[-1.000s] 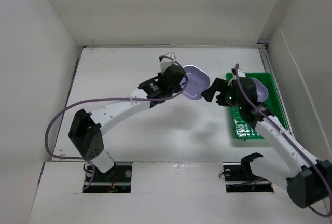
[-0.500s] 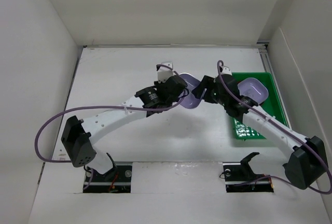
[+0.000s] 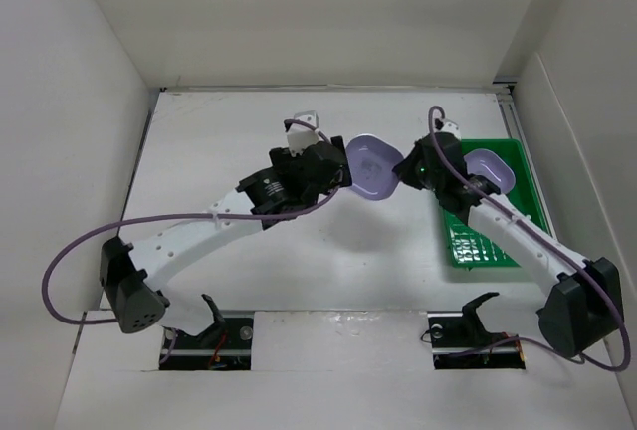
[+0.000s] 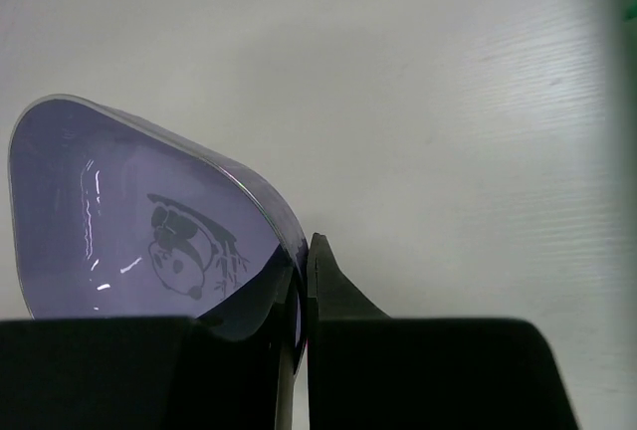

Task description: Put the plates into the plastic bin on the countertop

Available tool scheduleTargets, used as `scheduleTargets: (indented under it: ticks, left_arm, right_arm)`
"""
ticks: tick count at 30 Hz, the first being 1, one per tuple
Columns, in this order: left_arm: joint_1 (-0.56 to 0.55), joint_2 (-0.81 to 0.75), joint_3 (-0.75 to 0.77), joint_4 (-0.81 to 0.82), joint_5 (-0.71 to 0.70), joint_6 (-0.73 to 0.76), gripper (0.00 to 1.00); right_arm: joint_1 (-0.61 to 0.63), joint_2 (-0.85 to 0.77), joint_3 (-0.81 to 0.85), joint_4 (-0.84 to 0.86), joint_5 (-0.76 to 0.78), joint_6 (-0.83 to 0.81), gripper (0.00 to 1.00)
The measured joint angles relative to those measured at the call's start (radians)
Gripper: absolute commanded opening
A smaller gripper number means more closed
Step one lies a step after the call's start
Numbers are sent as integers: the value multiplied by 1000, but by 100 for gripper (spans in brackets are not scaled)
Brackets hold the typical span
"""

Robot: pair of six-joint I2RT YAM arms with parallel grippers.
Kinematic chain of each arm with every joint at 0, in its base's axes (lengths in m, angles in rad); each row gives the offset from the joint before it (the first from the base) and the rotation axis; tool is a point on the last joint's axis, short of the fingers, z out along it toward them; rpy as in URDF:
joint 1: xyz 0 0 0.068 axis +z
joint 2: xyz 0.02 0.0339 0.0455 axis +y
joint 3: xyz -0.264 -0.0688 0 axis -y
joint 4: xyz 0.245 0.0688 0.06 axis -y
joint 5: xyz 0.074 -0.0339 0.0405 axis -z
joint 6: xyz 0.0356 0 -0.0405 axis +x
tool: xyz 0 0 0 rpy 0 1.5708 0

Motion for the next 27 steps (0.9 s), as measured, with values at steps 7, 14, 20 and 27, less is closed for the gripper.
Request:
scheduleTargets:
  ticks: [7,14,20,27]
  left_arm:
    - [1,-222,-53,-74,-32,13,100]
    - [44,-451,-216,-136,-38,58,100]
    - [44,-549,-277,-179,-57,83,100]
    - [44,-555,-327,-164,-58,93,100]
  right_arm:
    - [-407,8,13,-26,-16,-80,0]
    - [-748,114,64,-28,-85,-143,0]
    - [-912,171,70,-21,-116,-151,0]
    - [-928,255,71,-22,-171,-158,0]
